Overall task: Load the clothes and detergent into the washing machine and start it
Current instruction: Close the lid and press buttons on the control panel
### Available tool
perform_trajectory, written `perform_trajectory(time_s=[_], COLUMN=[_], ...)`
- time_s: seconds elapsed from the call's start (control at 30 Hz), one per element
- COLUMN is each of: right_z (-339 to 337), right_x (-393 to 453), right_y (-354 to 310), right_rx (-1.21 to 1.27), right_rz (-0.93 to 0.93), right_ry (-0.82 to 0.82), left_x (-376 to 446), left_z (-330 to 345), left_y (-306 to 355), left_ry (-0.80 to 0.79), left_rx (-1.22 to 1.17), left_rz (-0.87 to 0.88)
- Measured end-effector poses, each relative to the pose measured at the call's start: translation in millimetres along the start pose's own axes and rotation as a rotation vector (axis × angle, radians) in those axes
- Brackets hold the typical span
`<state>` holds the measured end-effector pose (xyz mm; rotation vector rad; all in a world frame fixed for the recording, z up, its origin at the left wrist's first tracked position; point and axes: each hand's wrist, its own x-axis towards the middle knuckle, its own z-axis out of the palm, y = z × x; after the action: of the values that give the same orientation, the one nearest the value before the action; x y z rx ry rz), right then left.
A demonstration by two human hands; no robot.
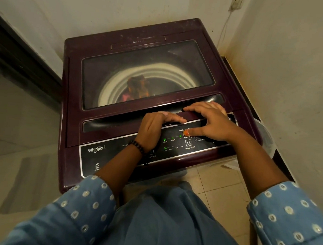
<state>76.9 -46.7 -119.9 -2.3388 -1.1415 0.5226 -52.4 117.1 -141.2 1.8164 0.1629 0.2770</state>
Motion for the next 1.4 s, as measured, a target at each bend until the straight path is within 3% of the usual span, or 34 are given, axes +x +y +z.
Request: perform_trajectory(time_s=[0.73, 1.07, 1.23, 1.4], right_z=[-4.1, -11.0, 0.1, 25.3], right_x=[-2.6, -6.8, -4.1, 2.5], right_y=[-4.6, -14.4, -36.0, -67.6], right_rx=[0.075, 0.056, -0.117, -0.211], right_rz=[0.009, 0.051, 0.121, 0.043], right_ry=[0.023, -0.008, -0.075, -0.172], left_x=[0.2, -22.5, -56.3, -79.8], left_z=[0.9, -22.4, -47.0, -65.1], left_y=[7.5, 10.2, 1.0, -3.0], left_ry=[-0.02, -0.127, -0.047, 0.048], left_rx=[-0.02, 0.008, 0.08, 0.107], left_rz=[-0.014, -0.058, -0.044, -0.043])
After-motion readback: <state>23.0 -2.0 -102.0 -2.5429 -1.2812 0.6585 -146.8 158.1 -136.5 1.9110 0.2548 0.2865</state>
